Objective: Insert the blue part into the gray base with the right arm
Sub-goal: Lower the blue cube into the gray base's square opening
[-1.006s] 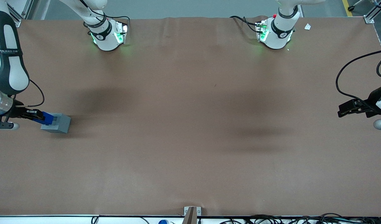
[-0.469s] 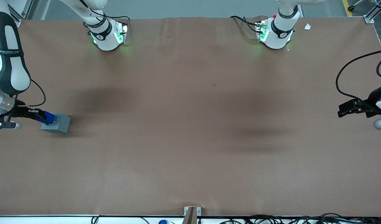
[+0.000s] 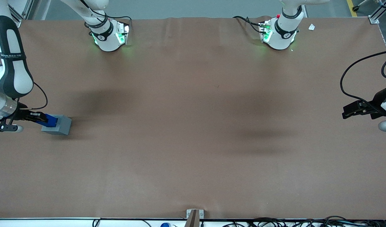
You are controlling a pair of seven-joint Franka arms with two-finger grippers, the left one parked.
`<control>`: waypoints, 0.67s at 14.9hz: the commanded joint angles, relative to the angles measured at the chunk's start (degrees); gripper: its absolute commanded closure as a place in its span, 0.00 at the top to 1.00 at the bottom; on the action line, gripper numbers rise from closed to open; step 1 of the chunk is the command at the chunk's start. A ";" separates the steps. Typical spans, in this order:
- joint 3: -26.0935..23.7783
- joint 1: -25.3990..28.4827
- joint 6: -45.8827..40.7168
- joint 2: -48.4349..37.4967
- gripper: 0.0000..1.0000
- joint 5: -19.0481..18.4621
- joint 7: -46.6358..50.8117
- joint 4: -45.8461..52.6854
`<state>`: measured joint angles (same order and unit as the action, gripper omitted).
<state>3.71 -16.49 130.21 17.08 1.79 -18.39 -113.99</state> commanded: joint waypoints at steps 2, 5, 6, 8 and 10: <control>-0.99 -1.26 1.10 -1.00 0.16 -0.56 -0.24 -1.50; -0.99 -1.26 1.19 -0.47 0.16 -0.21 -0.16 -1.50; -0.99 -1.26 1.10 -0.47 0.16 -0.12 -0.16 -1.50; -0.99 -1.18 1.19 -0.47 0.16 -0.12 -0.16 -1.85; -0.99 -1.18 1.28 -0.47 0.16 -0.04 -0.16 -2.12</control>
<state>3.67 -16.49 130.59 17.16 1.80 -18.39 -114.57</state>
